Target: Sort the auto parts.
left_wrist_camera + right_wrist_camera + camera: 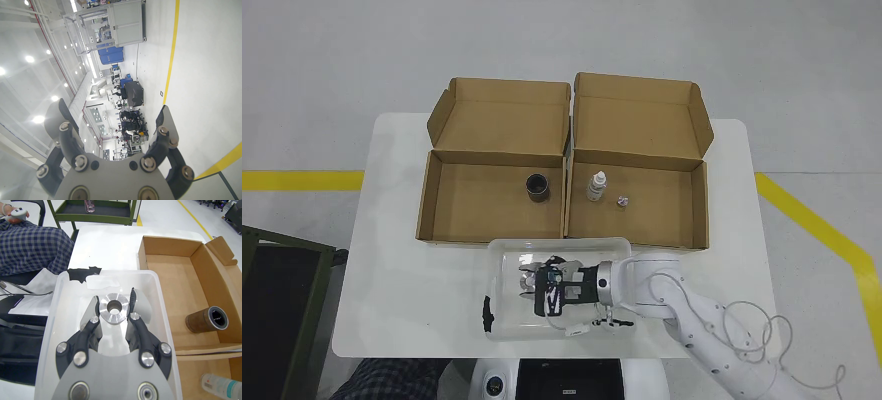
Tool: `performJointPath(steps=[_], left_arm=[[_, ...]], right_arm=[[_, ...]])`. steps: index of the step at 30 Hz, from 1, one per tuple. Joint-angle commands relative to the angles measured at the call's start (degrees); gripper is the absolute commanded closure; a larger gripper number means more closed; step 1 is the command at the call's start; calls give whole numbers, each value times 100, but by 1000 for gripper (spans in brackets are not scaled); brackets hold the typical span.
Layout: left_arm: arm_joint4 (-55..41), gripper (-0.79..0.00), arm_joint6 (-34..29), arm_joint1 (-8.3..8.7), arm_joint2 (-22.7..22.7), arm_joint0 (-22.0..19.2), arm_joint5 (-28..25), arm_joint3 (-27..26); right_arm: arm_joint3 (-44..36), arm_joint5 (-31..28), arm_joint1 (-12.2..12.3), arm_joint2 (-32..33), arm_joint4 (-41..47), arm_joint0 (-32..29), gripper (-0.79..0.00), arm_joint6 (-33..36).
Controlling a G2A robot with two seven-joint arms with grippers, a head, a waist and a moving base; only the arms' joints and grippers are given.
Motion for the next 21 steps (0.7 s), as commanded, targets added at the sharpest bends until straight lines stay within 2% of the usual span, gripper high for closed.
performJointPath(steps=[1, 7, 21], left_arm=[[0, -785, 0, 0, 0, 0, 0, 0], [0, -785, 0, 0, 0, 0, 0, 0], [0, -785, 0, 0, 0, 0, 0, 0]], right_arm=[[58, -8, 0, 34, 143, -9, 0, -127], [184, 19, -4, 157, 596, -14, 0, -417], [265, 38, -28, 208, 1049, 90, 0, -579]])
